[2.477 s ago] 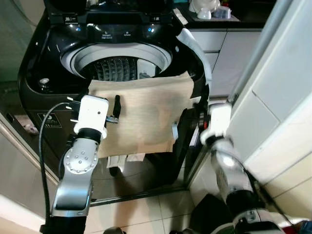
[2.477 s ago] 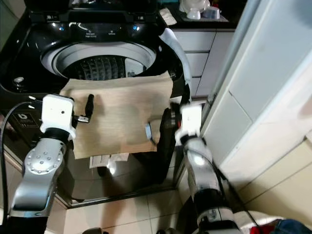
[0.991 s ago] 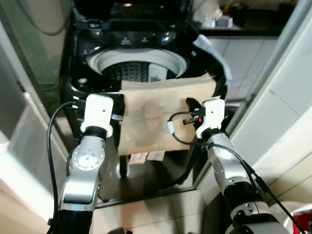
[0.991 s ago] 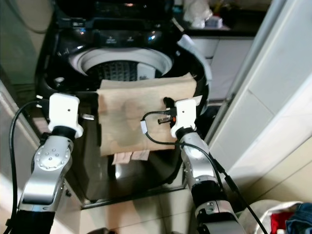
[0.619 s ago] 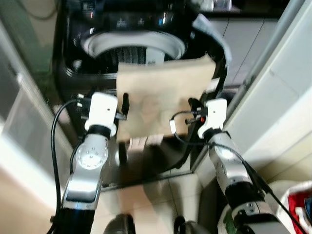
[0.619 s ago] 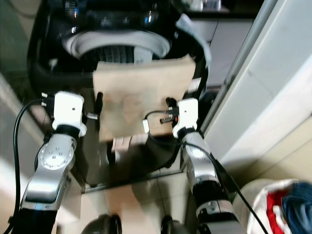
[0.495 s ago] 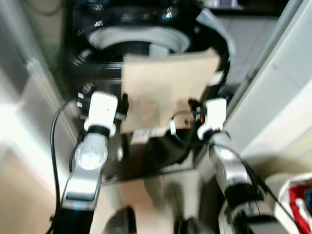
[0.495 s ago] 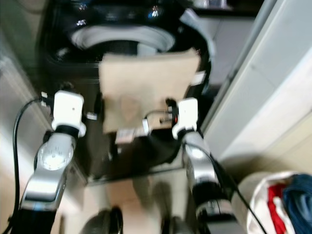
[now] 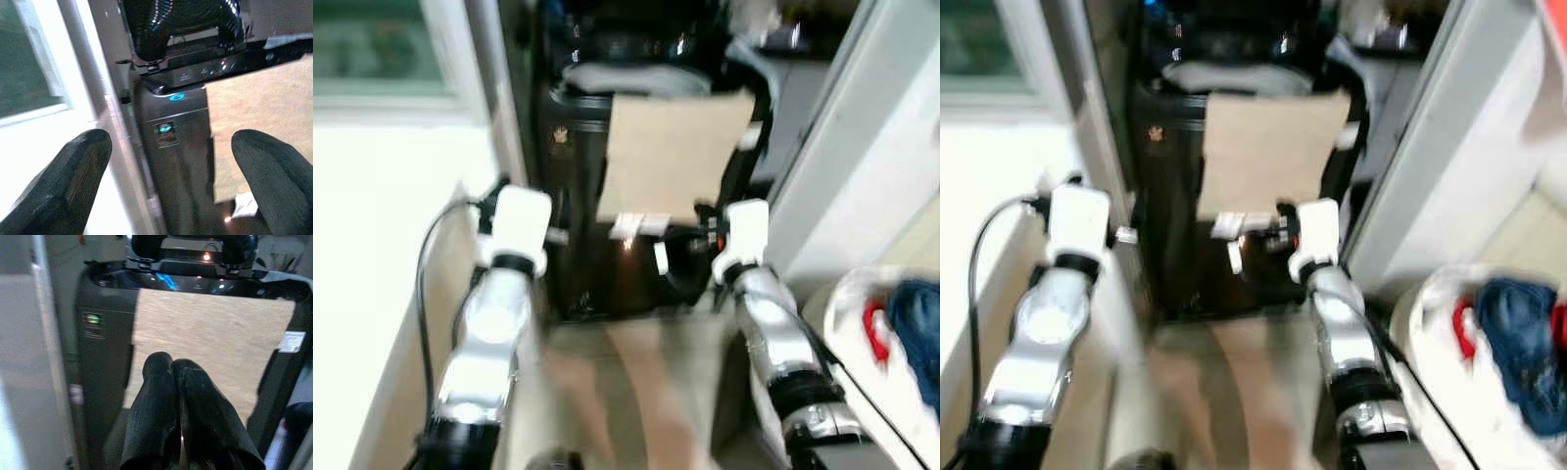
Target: Clothes washing
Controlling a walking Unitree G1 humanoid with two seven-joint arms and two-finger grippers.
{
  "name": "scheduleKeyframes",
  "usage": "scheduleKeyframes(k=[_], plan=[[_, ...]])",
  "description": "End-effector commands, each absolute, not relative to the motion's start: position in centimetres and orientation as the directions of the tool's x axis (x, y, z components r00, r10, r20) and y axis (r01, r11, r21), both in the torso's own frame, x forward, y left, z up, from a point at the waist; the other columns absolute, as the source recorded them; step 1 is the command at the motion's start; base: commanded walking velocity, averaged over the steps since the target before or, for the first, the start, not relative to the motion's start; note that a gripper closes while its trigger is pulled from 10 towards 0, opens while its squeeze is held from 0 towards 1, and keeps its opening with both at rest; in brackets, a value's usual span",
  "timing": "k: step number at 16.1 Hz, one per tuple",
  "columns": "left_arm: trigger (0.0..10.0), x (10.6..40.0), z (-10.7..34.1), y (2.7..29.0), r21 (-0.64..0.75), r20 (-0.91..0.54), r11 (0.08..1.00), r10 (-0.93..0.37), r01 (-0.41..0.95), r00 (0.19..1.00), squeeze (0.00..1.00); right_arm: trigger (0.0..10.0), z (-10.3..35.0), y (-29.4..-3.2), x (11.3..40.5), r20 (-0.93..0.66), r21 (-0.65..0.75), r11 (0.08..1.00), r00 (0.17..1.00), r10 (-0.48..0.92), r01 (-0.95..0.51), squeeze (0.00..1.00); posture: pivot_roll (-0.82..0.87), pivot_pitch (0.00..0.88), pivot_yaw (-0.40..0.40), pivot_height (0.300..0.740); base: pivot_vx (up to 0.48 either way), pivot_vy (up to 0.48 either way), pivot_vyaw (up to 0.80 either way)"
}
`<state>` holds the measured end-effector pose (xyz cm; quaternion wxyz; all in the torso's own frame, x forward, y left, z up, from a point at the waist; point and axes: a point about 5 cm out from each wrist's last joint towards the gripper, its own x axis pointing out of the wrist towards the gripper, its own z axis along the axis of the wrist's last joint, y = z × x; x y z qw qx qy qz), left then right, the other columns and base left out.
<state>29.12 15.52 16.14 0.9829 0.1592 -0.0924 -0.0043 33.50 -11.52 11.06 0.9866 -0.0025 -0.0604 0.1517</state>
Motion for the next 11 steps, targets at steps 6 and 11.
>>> scheduleKeyframes(k=[6, 11], plan=[[10.0, 29.28, 15.99, 14.04, 0.352, 0.177, 0.934, -0.129, 0.059, 0.976, 0.00, 10.0, 10.08, -13.29, 33.15, 0.097, -0.066, 0.972, 0.968, 0.233, -0.227, 0.00, -0.02, 0.000, -0.015, 0.740, 0.000, 0.000, -0.68], [10.0, 29.40, 15.88, 13.61, 0.357, 0.168, 0.930, -0.161, 0.092, 0.972, 0.00, 10.0, 10.71, -13.78, 33.40, 0.129, -0.137, 0.977, 0.974, 0.184, -0.166, 0.00, -0.02, 0.000, -0.008, 0.736, 0.000, 0.000, -0.62]])
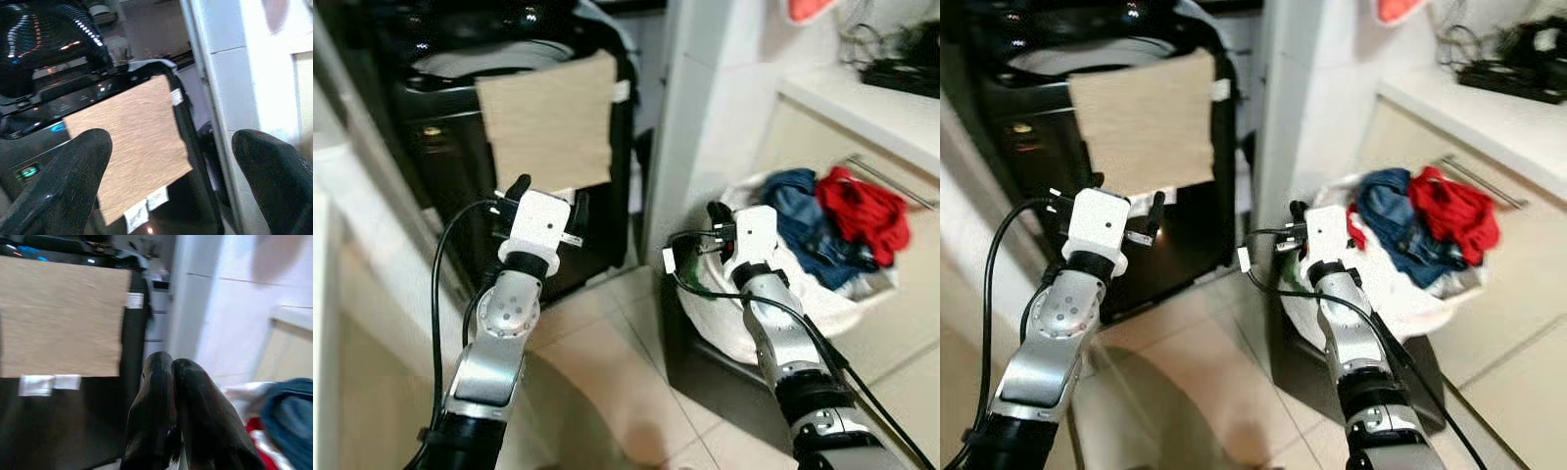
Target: Clothes washing
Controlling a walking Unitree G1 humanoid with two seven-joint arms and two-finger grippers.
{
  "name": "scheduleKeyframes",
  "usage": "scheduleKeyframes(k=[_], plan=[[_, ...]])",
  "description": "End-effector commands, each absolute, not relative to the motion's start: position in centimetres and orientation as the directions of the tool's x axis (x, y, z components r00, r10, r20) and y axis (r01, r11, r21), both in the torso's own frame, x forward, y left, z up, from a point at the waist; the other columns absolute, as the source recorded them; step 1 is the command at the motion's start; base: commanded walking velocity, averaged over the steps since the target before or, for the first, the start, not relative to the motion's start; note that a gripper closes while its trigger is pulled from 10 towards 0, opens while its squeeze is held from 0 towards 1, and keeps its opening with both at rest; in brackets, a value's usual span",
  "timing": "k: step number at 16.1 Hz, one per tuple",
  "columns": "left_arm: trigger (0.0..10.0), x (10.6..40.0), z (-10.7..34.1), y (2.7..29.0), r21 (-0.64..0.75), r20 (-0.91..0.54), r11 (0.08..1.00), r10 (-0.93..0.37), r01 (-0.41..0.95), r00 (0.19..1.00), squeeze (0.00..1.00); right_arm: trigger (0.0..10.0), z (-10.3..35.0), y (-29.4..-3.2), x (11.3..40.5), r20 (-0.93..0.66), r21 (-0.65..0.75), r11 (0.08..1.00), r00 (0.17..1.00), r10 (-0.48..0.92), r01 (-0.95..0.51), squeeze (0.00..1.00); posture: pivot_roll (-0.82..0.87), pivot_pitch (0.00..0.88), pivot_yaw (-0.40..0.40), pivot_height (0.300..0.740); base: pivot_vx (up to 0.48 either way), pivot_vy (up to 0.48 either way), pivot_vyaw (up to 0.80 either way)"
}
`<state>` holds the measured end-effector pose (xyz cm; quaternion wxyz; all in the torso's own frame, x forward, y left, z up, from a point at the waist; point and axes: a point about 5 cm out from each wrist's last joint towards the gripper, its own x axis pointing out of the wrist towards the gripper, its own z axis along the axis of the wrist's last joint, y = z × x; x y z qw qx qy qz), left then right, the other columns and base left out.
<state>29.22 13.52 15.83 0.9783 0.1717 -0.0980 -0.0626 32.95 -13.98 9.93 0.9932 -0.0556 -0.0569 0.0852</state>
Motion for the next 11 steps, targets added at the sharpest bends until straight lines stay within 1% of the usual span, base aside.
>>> scheduleKeyframes(k=[1, 2, 5, 7, 11], plan=[[10.0, 29.41, 15.84, 13.59, 0.358, 0.167, 0.929, -0.163, 0.094, 0.972, 0.00, 10.0, 10.76, -14.06, 33.60, 0.122, -0.140, 0.981, 0.981, 0.150, -0.132, 0.00, -0.03, 0.000, -0.006, 0.727, 0.000, 0.000, 0.00], [10.0, 29.41, 15.78, 13.56, 0.358, 0.166, 0.929, -0.164, 0.096, 0.972, 0.00, 10.0, 10.77, -14.14, 33.69, 0.119, -0.119, 0.984, 0.982, 0.146, -0.132, 1.00, -0.02, 0.000, -0.007, 0.718, 0.000, 0.000, 0.00], [10.0, 29.31, 15.60, 13.49, 0.383, 0.165, 0.918, -0.177, 0.102, 0.970, 0.00, 10.0, 11.19, -14.31, 33.75, 0.148, -0.122, 0.985, 0.979, 0.138, -0.120, 1.00, -0.02, 0.000, -0.008, 0.694, 0.000, 0.000, 0.00], [10.0, 29.22, 15.35, 13.47, 0.395, 0.160, 0.912, -0.187, 0.111, 0.969, 0.00, 10.0, 10.99, -14.63, 33.83, 0.139, -0.113, 0.989, 0.984, 0.112, -0.097, 1.00, -0.02, 0.000, -0.011, 0.676, 0.000, 0.000, 0.00], [10.0, 29.23, 15.30, 13.55, 0.401, 0.156, 0.909, -0.192, 0.116, 0.969, 0.00, 10.0, 10.81, -14.15, 33.78, 0.135, -0.095, 0.988, 0.981, 0.137, -0.125, 1.00, -0.01, 0.000, -0.014, 0.635, 0.000, 0.000, 0.00]])
